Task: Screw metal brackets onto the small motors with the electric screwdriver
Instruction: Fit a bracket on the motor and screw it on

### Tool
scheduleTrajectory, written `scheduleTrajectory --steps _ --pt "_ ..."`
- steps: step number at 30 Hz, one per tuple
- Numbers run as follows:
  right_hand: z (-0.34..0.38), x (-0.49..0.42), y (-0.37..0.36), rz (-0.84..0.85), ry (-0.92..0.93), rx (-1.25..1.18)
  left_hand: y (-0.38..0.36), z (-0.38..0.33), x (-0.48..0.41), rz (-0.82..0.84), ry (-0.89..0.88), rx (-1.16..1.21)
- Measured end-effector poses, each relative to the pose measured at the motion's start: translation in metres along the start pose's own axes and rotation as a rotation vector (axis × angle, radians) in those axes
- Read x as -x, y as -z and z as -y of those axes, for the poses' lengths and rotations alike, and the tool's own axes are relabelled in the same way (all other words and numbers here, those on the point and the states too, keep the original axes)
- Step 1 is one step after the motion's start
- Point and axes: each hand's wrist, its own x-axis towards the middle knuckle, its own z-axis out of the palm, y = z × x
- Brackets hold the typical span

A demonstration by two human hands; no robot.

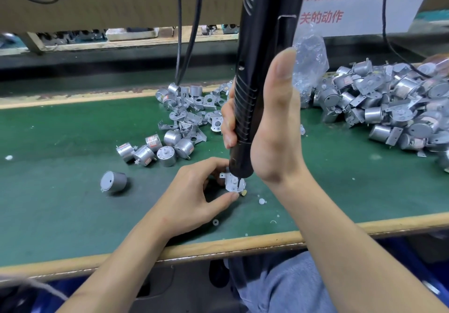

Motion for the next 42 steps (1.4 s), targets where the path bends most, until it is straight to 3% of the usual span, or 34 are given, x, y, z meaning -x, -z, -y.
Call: scheduleTrajectory --steps 17,31,42 --pt "-0.010 0.002 -0.002 -0.010 -0.021 0.008 0.000 0.000 -0.002 -0.013 -0.040 -0.040" --pt "-0.011 0.010 -0.014 0.092 0.032 0.092 -0.005 0.006 0.000 -0.021 -0.021 -0.120" --pt "-0.017 0.012 -0.010 0.022 0.066 0.057 -0.007 0.008 0.002 -0.020 0.007 -0.115"
